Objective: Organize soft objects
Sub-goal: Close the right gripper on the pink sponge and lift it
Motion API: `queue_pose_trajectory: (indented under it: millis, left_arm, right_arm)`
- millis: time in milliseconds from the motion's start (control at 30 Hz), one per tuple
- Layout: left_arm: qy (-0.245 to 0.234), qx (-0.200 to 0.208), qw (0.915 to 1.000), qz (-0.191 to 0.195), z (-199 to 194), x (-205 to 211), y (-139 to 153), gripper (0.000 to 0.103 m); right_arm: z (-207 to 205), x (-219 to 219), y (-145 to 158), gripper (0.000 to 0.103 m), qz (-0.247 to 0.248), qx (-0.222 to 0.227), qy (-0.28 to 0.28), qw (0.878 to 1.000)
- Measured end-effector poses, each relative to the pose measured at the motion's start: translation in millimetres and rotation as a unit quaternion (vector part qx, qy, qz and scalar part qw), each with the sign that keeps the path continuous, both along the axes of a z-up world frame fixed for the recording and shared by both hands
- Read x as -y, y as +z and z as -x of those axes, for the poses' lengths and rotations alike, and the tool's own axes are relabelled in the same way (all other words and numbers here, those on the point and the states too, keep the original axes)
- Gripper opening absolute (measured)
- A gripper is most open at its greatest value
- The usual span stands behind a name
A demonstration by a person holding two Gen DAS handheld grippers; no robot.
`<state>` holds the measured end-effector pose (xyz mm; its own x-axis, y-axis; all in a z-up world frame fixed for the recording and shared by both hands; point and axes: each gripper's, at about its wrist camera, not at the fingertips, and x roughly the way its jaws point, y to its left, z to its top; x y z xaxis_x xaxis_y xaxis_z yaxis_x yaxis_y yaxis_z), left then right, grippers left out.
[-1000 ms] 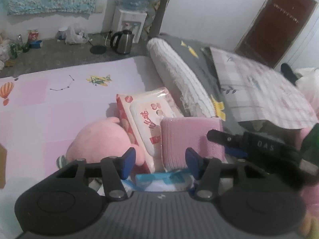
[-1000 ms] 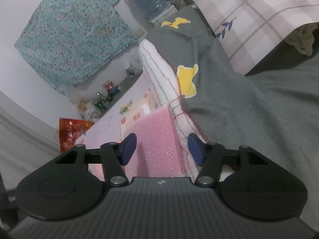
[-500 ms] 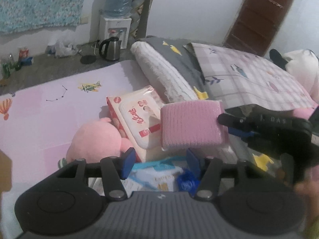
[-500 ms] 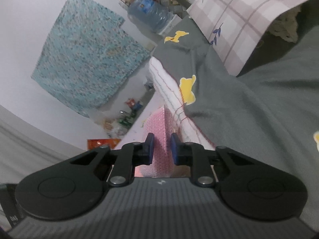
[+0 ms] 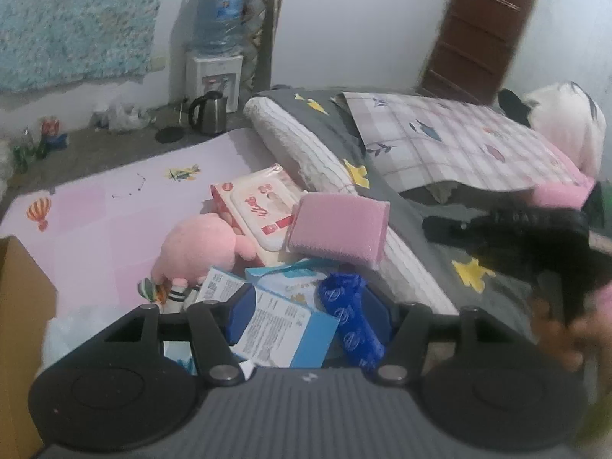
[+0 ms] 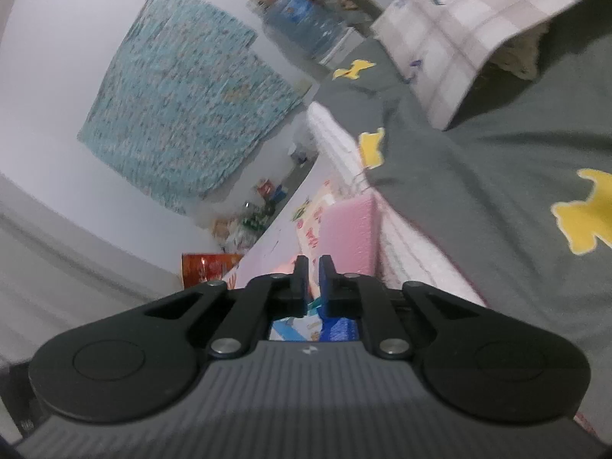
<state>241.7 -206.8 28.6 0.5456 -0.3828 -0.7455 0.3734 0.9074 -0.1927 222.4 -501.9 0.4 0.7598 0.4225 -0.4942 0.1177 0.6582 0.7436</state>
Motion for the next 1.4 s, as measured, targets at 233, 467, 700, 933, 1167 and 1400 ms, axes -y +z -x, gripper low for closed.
queue_pose_trajectory:
  millis: [233, 467, 700, 933, 1167, 1400]
  left_arm:
    - [0.048, -0.147, 0.9833, 0.096, -64.2, 13.3, -33.1, 0.058]
    - [0.086, -0.223, 0.9605, 0.143, -113.3, 28.6, -72.2, 0.064]
    - [0.109, -0.253, 0.9405, 0.199, -134.5, 24.1, -92.6, 0.077]
    - [0.113, -0.265, 0.9365, 0.2, -141.9, 27.8, -98.7, 0.08]
    - [0.115, -0.251, 0.9378, 0.21, -139.4, 31.2, -96.2, 0.079]
    - [0.124, -0.229, 0.9455, 0.196, -136.3, 26.8, -90.8, 0.052]
  right_arm:
    - [-61.5, -4.5, 17.7, 0.035, 0.083, 0.006, 0.016, 0.996]
    - [-116.3, 7.7, -17.4, 0.035, 0.052, -0.038, 0.024, 0.998]
    - [-101.2, 18.0, -47.9, 0.033, -0.033, -0.05, 0.024, 0.998]
    - [-84.3, 23.8, -61.2, 0.034, -0.077, -0.054, 0.039, 0.995]
    - [-73.4, 37.2, -74.3, 0.034, -0.119, -0.059, 0.035, 0.991]
    - [-67.9, 40.1, -83.9, 0.034, -0.156, -0.06, 0.026, 0.986]
